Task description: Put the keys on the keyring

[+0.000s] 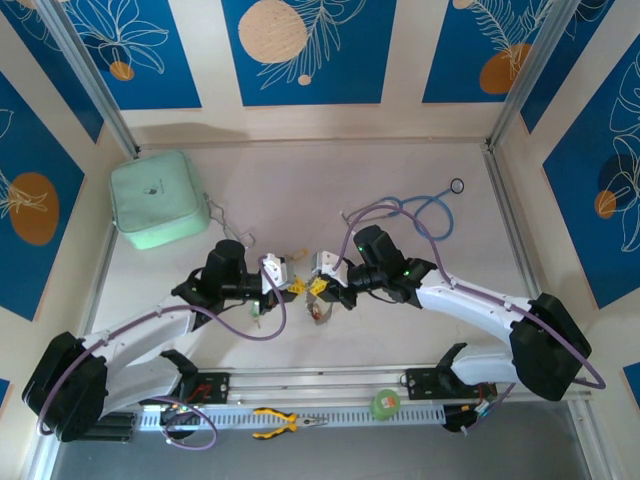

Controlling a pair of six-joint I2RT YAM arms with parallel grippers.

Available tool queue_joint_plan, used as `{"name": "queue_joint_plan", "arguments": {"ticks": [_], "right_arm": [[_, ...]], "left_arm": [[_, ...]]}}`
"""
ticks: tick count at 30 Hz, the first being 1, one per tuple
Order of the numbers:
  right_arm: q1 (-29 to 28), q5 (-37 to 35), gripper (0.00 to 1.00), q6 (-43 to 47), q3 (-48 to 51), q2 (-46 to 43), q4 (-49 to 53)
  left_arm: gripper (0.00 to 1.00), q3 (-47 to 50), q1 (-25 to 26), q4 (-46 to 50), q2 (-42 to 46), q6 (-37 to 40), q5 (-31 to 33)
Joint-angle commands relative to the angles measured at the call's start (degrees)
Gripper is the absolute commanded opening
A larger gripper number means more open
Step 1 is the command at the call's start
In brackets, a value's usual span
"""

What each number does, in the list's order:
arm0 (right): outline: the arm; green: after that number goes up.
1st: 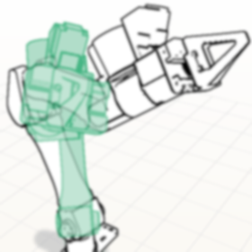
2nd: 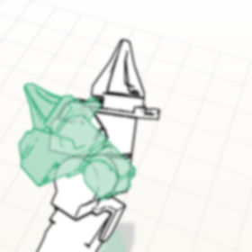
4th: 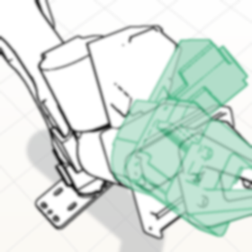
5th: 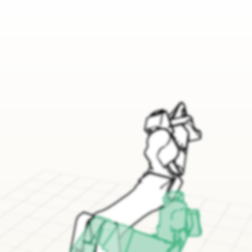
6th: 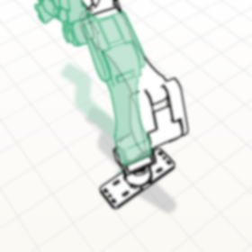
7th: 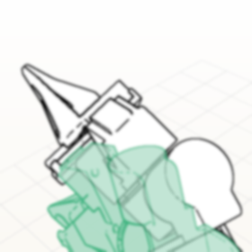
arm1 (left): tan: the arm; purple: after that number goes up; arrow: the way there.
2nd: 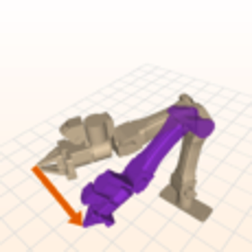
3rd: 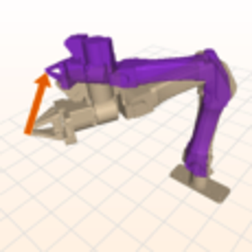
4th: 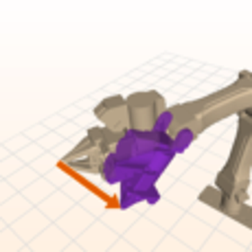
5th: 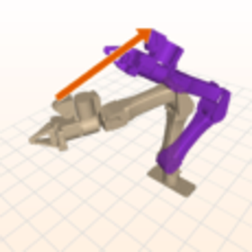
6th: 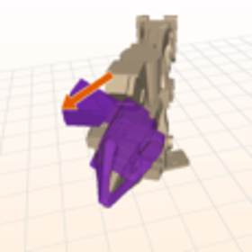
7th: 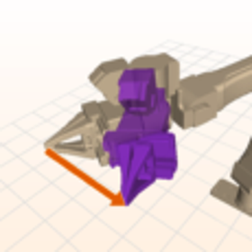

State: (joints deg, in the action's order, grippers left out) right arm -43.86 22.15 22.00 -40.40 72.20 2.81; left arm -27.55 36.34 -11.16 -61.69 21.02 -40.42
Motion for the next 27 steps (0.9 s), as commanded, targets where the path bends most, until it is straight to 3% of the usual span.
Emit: {"name": "queue_joint_plan", "arguments": {"ticks": [1, 2, 3, 4, 6, 14, 22, 27], "right_arm": [[-0.3, 1.9, 0.0, 0.0, -2.8, 0.3, 1.2], [-0.4, 1.7, 0.0, 0.8, -3.5, 0.4, 2.7], [-0.6, 1.1, 0.0, 1.8, -4.4, 0.5, 4.5], [-0.9, 0.4, 0.0, 2.7, -5.2, 0.5, 6.2], [-1.3, -0.8, 0.0, 4.6, -7.1, 0.7, 9.8], [-4.5, -8.1, 0.0, 11.0, -15.8, 4.4, 24.3], [-5.4, -11.8, 0.0, 12.4, -20.5, 6.1, 29.3], [-6.6, -11.1, 0.0, 12.5, -21.2, 6.8, 29.4]], "left_arm": [[0.0, -0.3, 0.0, -0.6, 0.6, -0.1, -0.7], [0.0, -0.6, -0.1, 0.5, 0.7, 0.2, -0.4], [0.05, -1.2, 0.0, 1.8, 0.7, 0.7, 0.4], [0.17, -1.6, 0.0, 3.1, 0.8, 1.4, 1.0], [0.25, -2.3, -0.1, 5.1, 1.0, 2.9, 1.6], [0.21, -4.4, -0.1, 8.3, 1.4, 5.4, 2.0], [0.31, -3.9, -0.1, 10.4, 3.2, 6.2, 0.7], [0.22, -3.4, -0.1, 9.1, 3.7, 5.9, 1.1]]}}
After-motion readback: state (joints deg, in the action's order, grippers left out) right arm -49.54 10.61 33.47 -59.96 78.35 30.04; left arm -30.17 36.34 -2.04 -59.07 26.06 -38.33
